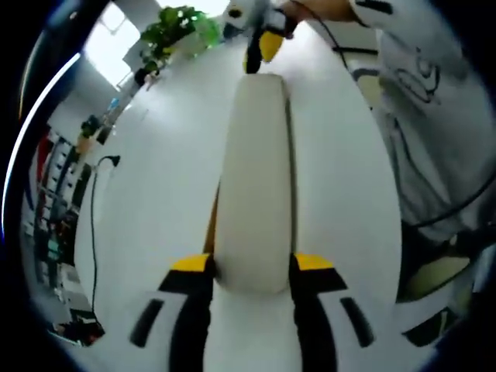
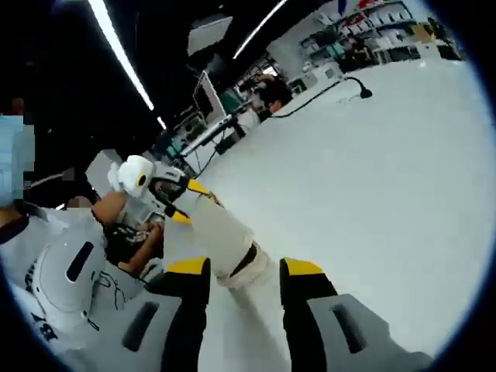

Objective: Arrange the utensils inside the cutlery case until each visible utensil rests in its matching compartment.

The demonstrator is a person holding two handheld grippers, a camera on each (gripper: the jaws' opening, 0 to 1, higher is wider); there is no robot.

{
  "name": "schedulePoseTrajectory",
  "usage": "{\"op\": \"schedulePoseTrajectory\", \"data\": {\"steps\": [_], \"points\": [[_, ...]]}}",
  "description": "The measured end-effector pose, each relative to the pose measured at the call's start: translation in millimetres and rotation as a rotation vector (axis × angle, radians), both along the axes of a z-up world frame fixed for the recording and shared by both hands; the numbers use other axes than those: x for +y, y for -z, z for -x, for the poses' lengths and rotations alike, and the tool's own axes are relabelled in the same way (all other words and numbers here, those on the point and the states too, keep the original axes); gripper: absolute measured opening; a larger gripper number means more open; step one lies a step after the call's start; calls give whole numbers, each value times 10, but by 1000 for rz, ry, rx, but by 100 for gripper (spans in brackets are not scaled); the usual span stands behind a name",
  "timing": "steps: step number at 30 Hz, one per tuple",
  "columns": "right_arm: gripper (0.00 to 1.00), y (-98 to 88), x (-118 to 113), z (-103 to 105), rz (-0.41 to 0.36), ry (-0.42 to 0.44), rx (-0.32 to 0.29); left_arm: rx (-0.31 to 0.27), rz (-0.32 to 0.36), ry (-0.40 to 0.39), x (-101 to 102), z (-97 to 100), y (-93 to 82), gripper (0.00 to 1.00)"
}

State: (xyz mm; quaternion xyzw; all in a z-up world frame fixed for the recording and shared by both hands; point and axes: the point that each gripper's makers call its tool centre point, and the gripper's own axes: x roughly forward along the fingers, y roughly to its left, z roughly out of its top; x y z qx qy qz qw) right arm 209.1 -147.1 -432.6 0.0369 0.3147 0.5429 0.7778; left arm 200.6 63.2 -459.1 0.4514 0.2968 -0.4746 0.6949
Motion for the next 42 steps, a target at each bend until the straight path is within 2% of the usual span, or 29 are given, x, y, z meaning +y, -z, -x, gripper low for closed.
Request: {"op": "schedulePoseTrajectory", "data": {"steps": [2, 3, 5, 8, 13, 15, 18, 24, 31, 37, 42], "points": [[54, -63, 48, 0, 48, -58, -121, 1, -5, 2, 0, -1, 2, 41], [57, -116, 118, 9, 63, -107, -200, 2, -8, 4, -1, -1, 2, 41], [61, -115, 199, 56, 112, -182, -228, 5, -14, 5, -5, -2, 4, 41], [58, -42, 338, 137, 162, -266, -211, 9, -19, 5, -2, -6, 5, 41], [54, 107, 413, 81, 341, -402, -380, 8, -23, 6, 0, -10, 4, 41], [51, 136, 450, 87, 380, -444, -410, 11, -26, 5, 2, -12, 5, 41], [42, 165, 464, 83, 413, -472, -421, 15, -34, 13, 10, -10, 7, 41], [41, 176, 434, 17, 437, -474, -415, 26, -34, -2, 19, -3, 4, 41], [41, 164, 368, -90, 490, -536, -424, 67, -19, -23, -45, 31, -18, 41], [41, 133, 344, -77, 497, -540, -428, 83, -36, -2, -54, 43, -78, 41], [41, 110, 323, -75, 487, -501, -406, 83, -57, 58, -69, -27, -175, 41]]}}
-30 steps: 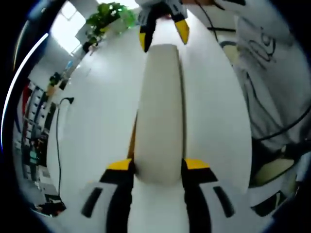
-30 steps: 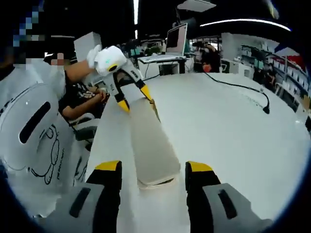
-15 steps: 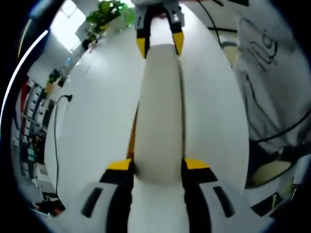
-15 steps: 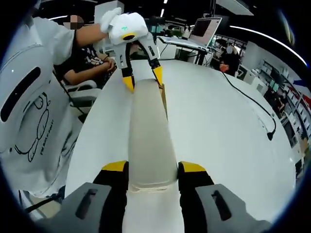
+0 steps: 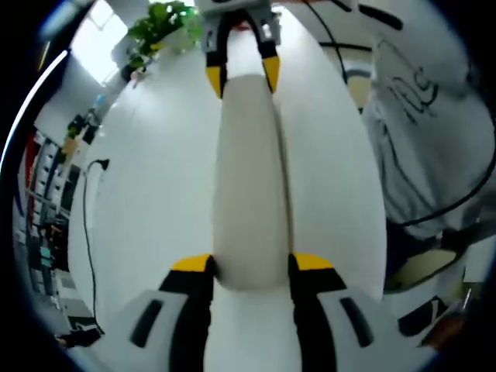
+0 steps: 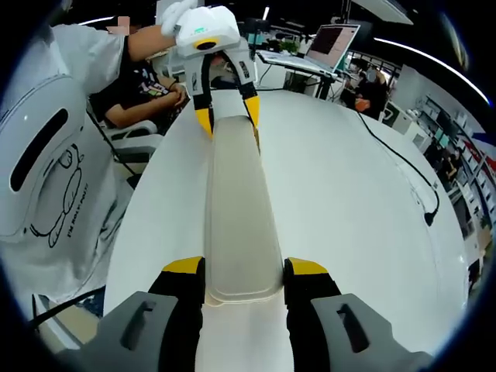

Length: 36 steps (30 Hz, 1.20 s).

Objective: Arrange the utensils inside the cutlery case until each visible utensil rests in its matching compartment.

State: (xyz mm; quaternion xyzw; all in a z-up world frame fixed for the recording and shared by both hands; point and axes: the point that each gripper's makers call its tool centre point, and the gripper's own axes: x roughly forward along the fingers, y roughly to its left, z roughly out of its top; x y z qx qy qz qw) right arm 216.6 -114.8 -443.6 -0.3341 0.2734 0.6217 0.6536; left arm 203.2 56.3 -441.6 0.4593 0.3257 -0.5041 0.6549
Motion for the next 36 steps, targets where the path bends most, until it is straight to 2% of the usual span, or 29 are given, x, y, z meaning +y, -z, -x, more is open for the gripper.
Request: {"op": "schedulePoseTrajectory", "data": {"steps": [5, 9, 13, 17, 28, 36], "points": [[41, -12, -2, 35, -12, 54, 18, 28, -40, 71, -6, -68, -42, 41], [41, 4, 6, 45, -4, 80, 39, 70, -59, 103, 7, -85, 22, 41], [41, 21, 4, 61, 5, 93, 53, 82, -76, 118, 8, -99, 82, 41], [41, 30, -9, 48, 1, 101, 53, 87, -79, 129, 5, -116, 128, 41], [41, 73, -23, 26, 19, 91, 42, 109, -77, 120, 4, -112, 114, 41], [41, 93, -37, 8, 21, 96, 57, 153, -92, 126, 1, -127, 120, 41]]}}
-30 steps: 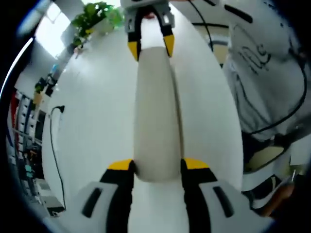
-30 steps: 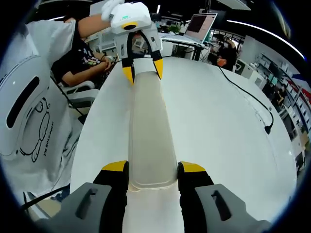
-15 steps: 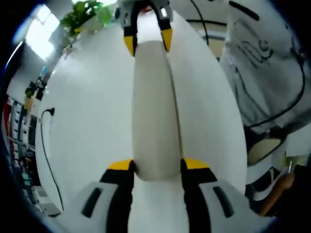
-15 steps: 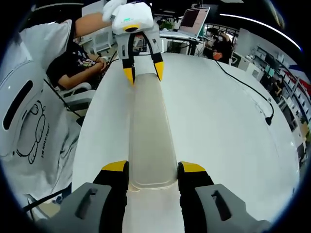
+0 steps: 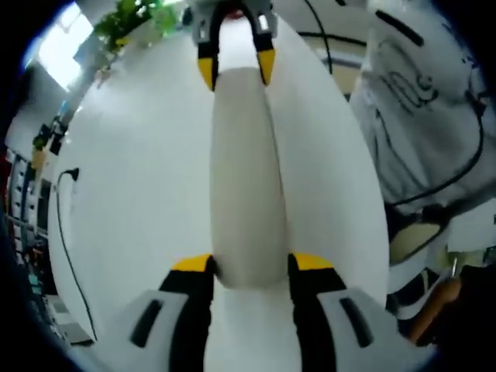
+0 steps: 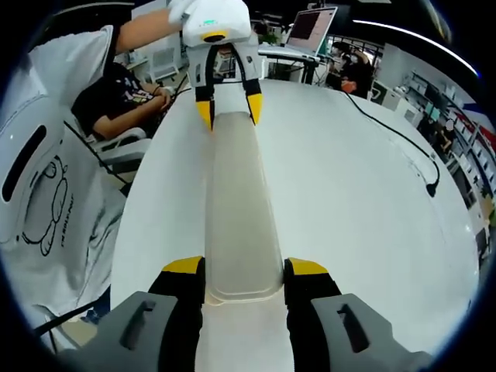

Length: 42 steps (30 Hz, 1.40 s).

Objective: Arrange the utensils inside the cutlery case until each visible utensil rests in its matching compartment.

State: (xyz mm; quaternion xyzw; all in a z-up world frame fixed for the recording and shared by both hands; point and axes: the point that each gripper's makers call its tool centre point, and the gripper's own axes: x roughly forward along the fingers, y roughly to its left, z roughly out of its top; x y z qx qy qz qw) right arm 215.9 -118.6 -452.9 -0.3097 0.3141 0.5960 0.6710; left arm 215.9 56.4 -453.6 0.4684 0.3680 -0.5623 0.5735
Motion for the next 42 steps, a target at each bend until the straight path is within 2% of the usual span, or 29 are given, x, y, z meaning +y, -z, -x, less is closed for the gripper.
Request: {"op": "schedulePoseTrajectory", "data": {"steps": [13, 19, 25, 27, 42], "points": [[41, 35, -28, -31, 32, -40, 34, 59, 6, -23, -11, 19, 21, 41], [41, 84, -24, 43, 40, -61, 47, 87, -3, -50, -29, 47, 37, 41], [41, 91, -30, 66, 56, -73, 18, 74, -12, -41, -11, 114, 38, 41], [41, 86, -33, 50, 57, -75, 12, 74, -21, -61, -9, 118, 34, 40], [41, 74, -42, 23, 72, -93, 44, 83, -46, -70, 11, 133, 20, 40]]}}
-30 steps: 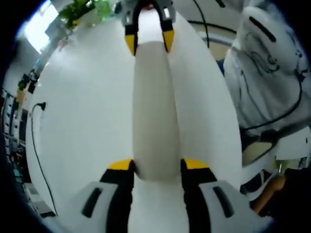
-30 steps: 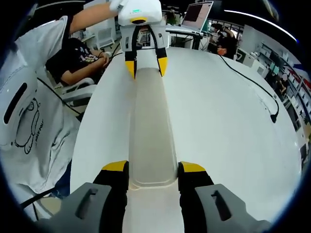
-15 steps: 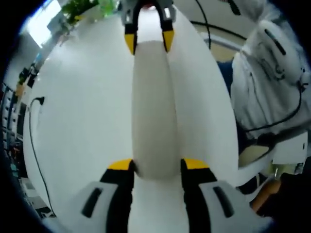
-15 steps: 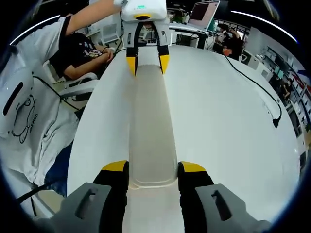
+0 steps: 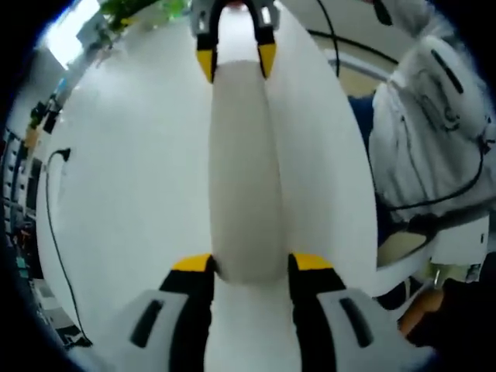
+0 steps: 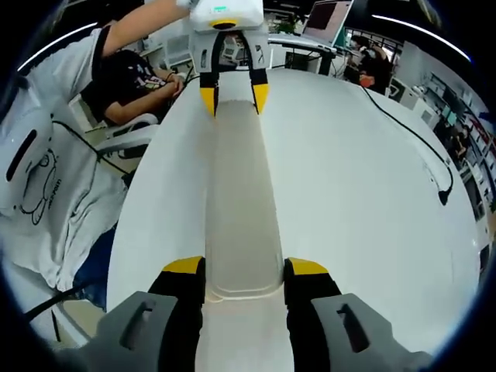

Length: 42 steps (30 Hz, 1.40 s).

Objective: Arrange the utensils inside the cutlery case until each visible utensil rests in its matching compartment.

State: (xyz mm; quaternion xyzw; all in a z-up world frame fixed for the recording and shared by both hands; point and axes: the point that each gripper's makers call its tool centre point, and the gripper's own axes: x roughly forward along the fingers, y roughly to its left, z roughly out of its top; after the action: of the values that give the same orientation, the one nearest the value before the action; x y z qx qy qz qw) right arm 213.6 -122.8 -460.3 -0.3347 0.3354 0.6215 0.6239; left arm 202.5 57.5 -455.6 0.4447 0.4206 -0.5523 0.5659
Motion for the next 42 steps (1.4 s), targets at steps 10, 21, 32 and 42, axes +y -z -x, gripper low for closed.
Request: {"op": "schedulePoseTrajectory", "data": {"steps": [10, 21, 32, 42], "points": [[41, -18, 0, -42, 8, -11, -10, 3, 3, -7, 13, 2, -5, 40], [39, -56, -47, -54, 17, 40, 16, -8, 6, -17, 62, 0, -1, 40], [39, -113, -98, -73, 35, 40, 11, -10, -10, -10, 14, -14, -39, 40], [39, -71, -121, -48, 55, 40, 3, -9, -21, -1, -8, -2, -10, 40]]}}
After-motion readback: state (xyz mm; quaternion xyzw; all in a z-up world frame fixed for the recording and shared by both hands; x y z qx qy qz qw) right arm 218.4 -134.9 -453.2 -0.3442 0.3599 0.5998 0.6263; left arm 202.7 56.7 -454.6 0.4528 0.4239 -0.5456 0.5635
